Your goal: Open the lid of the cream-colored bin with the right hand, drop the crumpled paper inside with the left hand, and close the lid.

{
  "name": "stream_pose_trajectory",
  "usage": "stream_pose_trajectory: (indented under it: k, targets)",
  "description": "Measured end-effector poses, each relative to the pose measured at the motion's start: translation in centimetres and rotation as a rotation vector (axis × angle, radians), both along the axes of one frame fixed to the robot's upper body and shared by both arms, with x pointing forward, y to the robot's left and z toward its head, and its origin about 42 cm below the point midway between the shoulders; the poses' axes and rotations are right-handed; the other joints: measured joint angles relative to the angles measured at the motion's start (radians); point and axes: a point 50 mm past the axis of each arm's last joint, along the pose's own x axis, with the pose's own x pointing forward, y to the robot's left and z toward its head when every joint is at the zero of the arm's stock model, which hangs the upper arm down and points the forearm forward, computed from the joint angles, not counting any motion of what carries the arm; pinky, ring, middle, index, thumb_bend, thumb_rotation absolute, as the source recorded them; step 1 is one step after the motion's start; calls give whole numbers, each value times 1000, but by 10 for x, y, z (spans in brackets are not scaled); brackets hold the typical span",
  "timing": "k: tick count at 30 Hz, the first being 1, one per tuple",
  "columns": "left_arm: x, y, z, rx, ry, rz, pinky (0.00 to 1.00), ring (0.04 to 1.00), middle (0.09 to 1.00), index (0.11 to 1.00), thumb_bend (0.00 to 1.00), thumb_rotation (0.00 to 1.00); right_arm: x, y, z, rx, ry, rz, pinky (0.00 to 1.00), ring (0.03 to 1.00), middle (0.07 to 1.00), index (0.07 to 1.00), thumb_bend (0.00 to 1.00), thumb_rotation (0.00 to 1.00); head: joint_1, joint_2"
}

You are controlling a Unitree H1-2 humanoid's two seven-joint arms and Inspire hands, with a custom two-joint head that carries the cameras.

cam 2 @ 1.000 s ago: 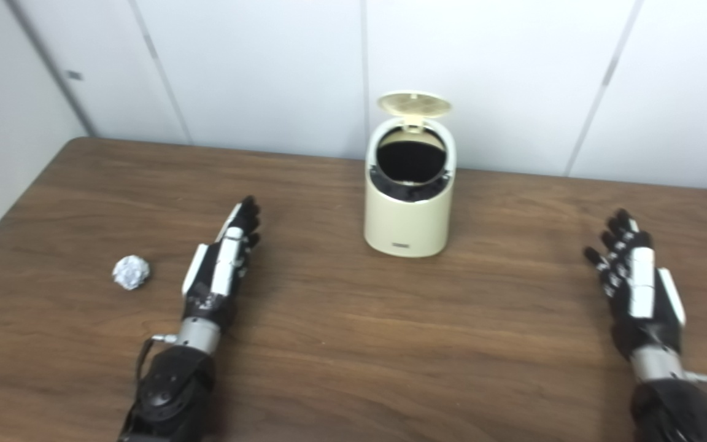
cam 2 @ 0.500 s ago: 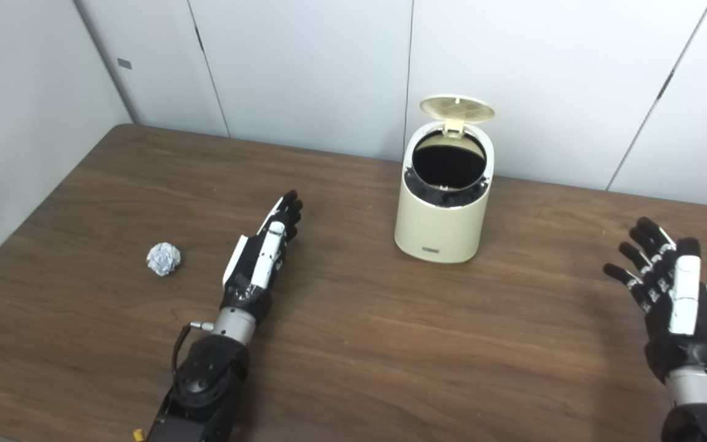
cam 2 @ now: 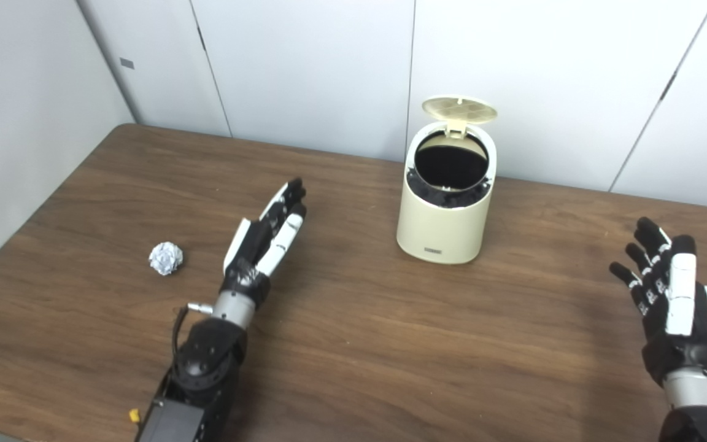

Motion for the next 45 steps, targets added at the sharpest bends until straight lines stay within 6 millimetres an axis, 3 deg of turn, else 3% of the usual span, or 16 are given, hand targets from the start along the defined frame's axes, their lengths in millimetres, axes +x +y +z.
stream_pose_trajectory:
  k: [4, 11, 16, 24, 29, 37, 45]
  targets:
    - [4, 15, 24, 51, -44, 40, 948, 929, 920, 965, 683, 454, 0, 2, 0, -11, 3, 5, 957, 996, 992, 942, 586, 1000, 0, -3]
    - [0, 35, 38, 103, -18, 98, 984, 927, 917, 965, 748, 412, 1, 6, -2, -38, 15, 9, 1000, 1000, 1000, 974, 574, 1000, -6, -5]
    - [-3, 48, 51, 151, -15, 136, 892, 886, 885, 923, 766, 334, 1, 6, -2, -42, 15, 7, 1000, 1000, 1000, 951, 505, 1000, -5, -3]
    - [-6, 84, 72, 478, 73, 161, 870, 913, 922, 911, 831, 252, 2, 6, -3, -40, 17, -2, 1000, 1000, 1000, 919, 496, 1000, -2, 0]
    - [-10, 100, 74, 665, 131, 180, 784, 874, 893, 899, 852, 264, 4, 4, -8, -29, 37, -10, 1000, 1000, 1000, 926, 506, 1000, 2, 0]
    - [-19, 117, 71, 757, 206, 189, 821, 916, 914, 901, 870, 229, 8, 5, -15, -17, 57, -7, 1000, 1000, 1000, 941, 540, 1000, -5, 0]
    - [-27, 139, 79, 910, 296, 164, 782, 899, 895, 875, 882, 203, 8, 5, -16, -19, 56, -8, 1000, 1000, 1000, 916, 535, 1000, -8, 0]
